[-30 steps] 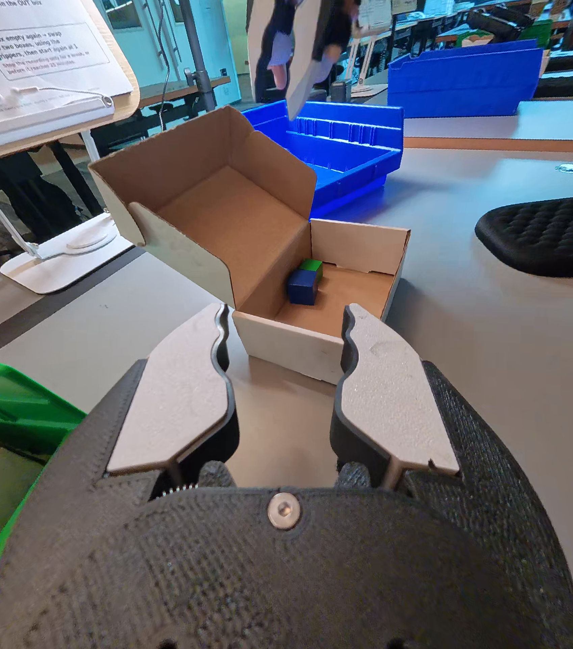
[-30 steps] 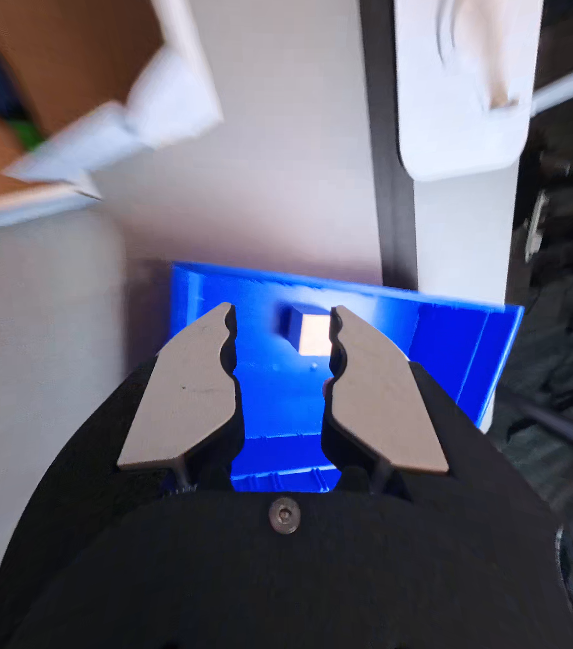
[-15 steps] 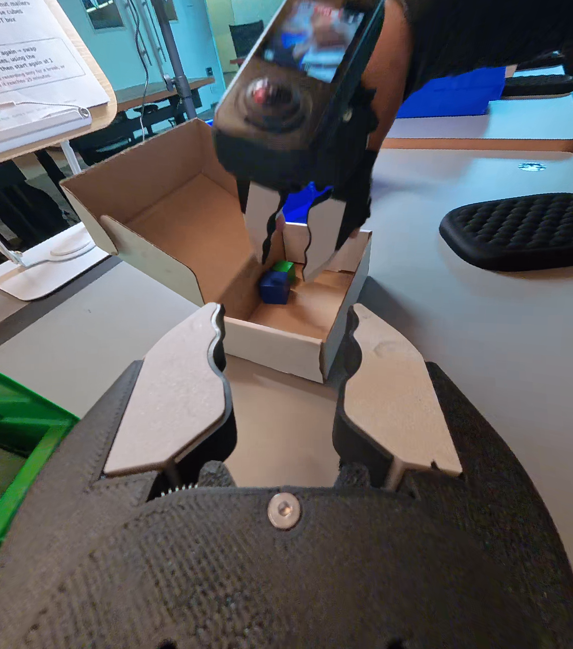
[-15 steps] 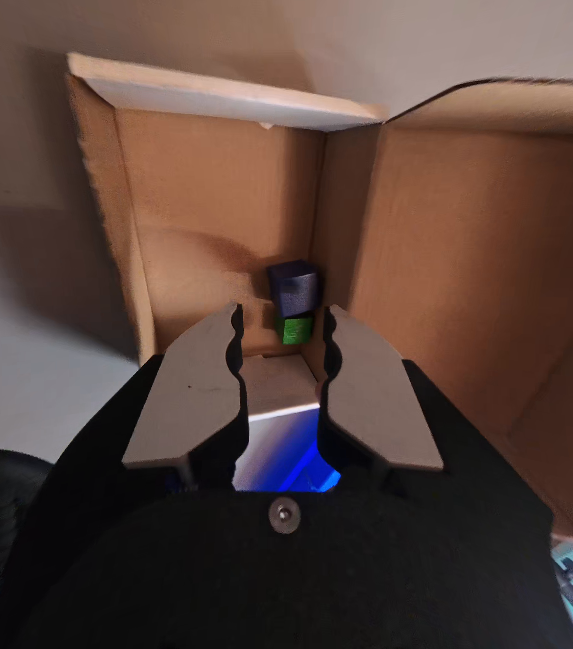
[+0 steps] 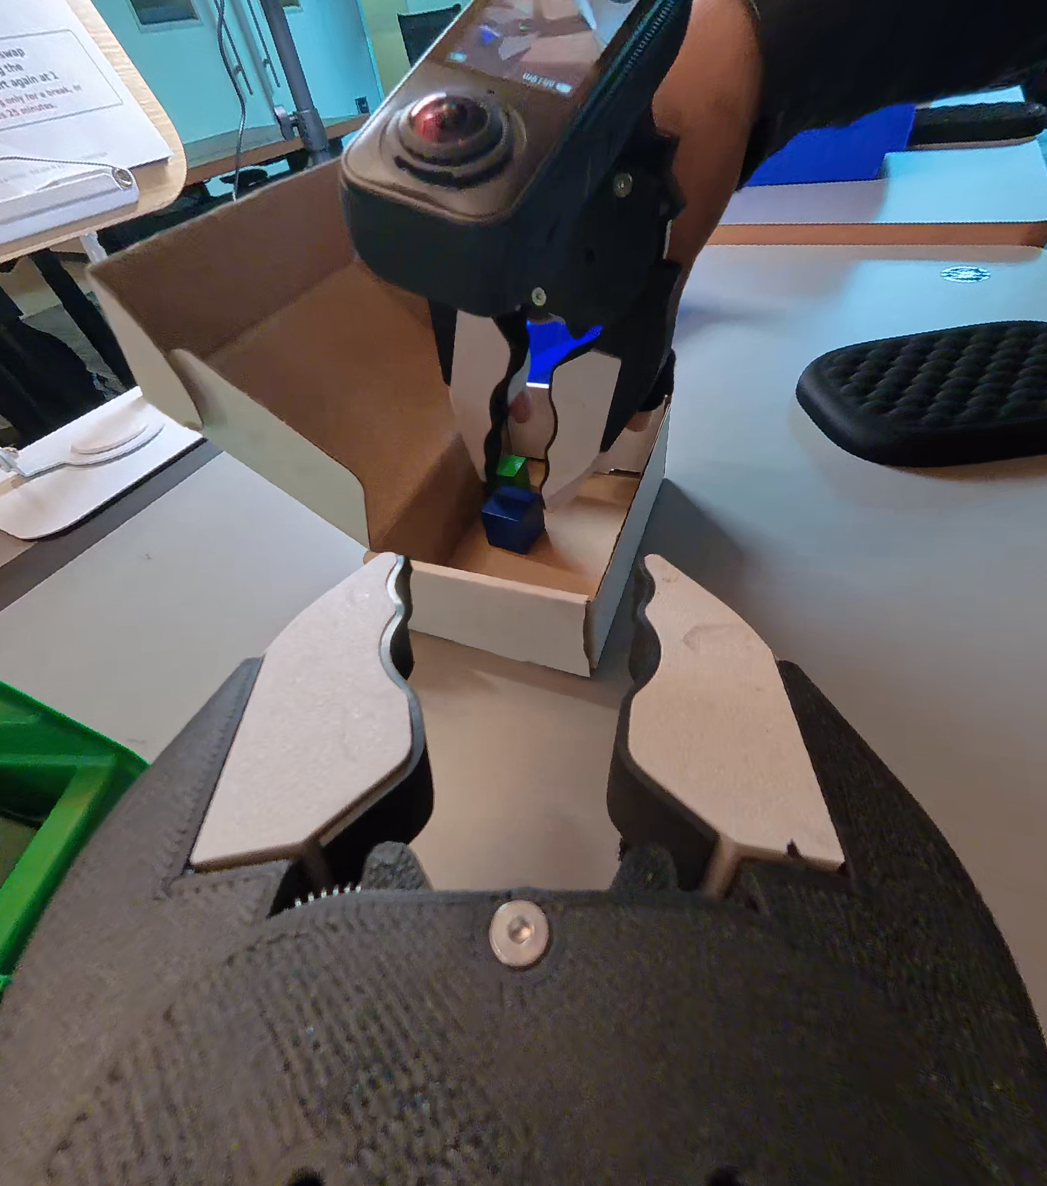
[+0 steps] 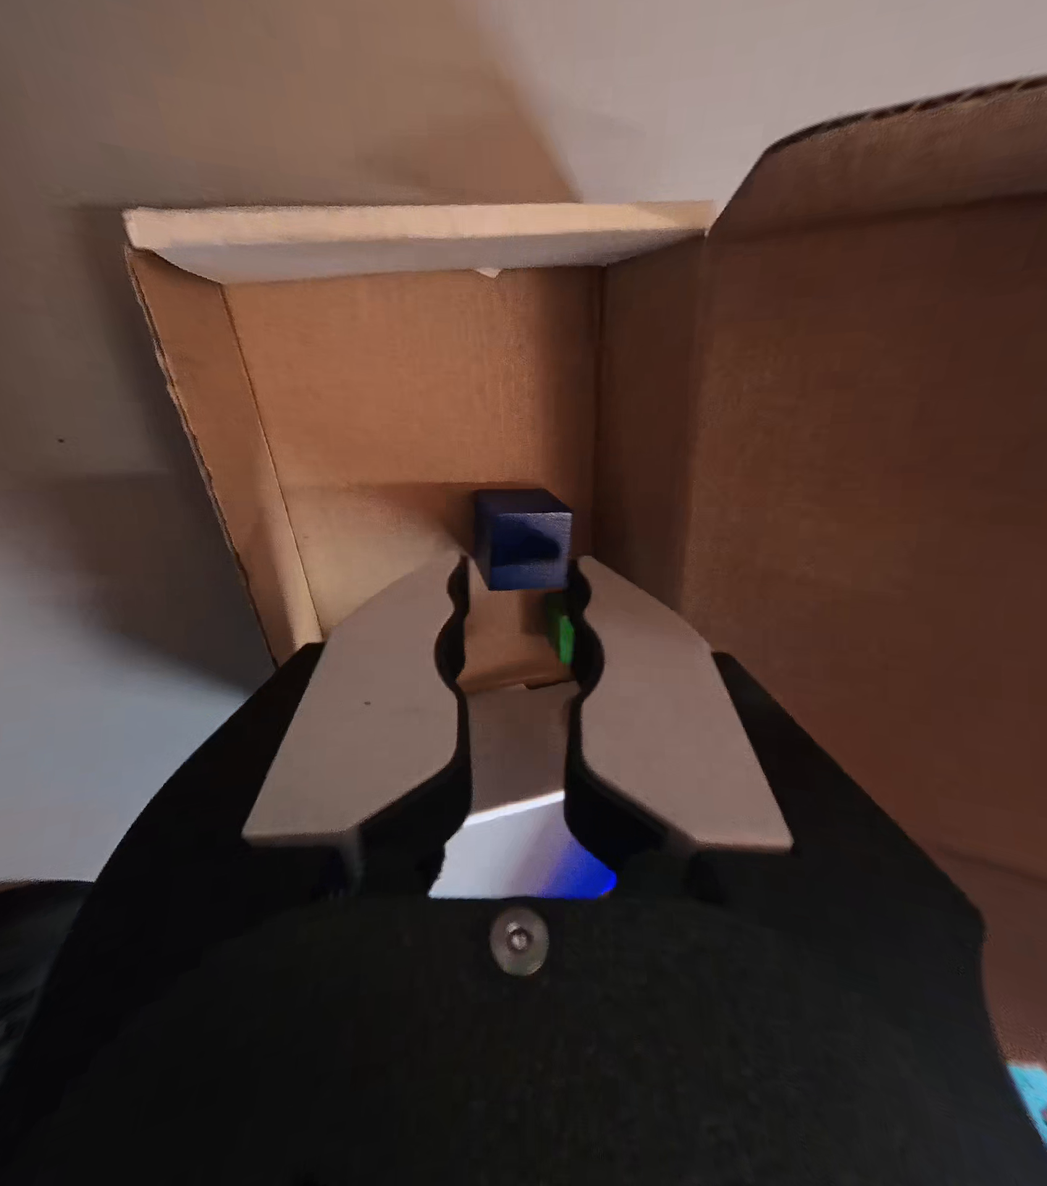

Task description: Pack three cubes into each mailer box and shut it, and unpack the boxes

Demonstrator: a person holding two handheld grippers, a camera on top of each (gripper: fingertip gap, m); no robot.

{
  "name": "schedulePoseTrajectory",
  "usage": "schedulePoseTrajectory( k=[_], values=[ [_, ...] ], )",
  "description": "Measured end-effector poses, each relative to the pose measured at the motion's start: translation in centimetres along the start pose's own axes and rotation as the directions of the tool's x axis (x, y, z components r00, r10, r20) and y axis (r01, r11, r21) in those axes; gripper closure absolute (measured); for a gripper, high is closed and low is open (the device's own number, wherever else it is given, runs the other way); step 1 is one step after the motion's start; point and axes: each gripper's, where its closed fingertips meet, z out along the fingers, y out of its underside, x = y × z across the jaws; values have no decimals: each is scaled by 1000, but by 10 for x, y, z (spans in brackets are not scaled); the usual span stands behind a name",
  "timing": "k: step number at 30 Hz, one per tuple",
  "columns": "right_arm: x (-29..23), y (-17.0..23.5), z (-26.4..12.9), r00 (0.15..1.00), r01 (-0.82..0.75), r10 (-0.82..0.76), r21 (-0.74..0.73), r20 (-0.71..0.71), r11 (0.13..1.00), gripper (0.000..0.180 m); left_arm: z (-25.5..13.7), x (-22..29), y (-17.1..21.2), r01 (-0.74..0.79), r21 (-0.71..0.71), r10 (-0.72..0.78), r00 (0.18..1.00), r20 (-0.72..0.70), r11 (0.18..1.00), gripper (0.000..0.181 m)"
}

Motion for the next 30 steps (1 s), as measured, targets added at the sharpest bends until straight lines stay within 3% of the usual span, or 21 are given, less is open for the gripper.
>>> schedulePoseTrajectory(
  k=[5,9,16,19,22,30],
  values=[
    [1,1,10,999,12,-11,-14,33,1000,142,0,0,0,-4,-1,4,1000,1,1000,116],
    [1,-2,12,999,8,-9,2,41,1000,152,-1,-1,0,0,1,0,1000,1,1000,116],
    [34,7,-81,1000,-28,29,131,2,991,152,1,-1,4,-3,-13,3,1000,-4,1000,117],
    [67,47,-117,996,-66,73,103,-60,993,152,1,-1,3,-2,-6,2,1000,-4,1000,117],
    [100,103,-126,982,-154,157,39,-102,987,152,1,0,2,0,-4,0,1000,-3,1000,117],
    [141,231,-50,934,-354,344,-132,-93,926,152,6,4,7,9,-19,-10,1000,-4,1000,116]
  ],
)
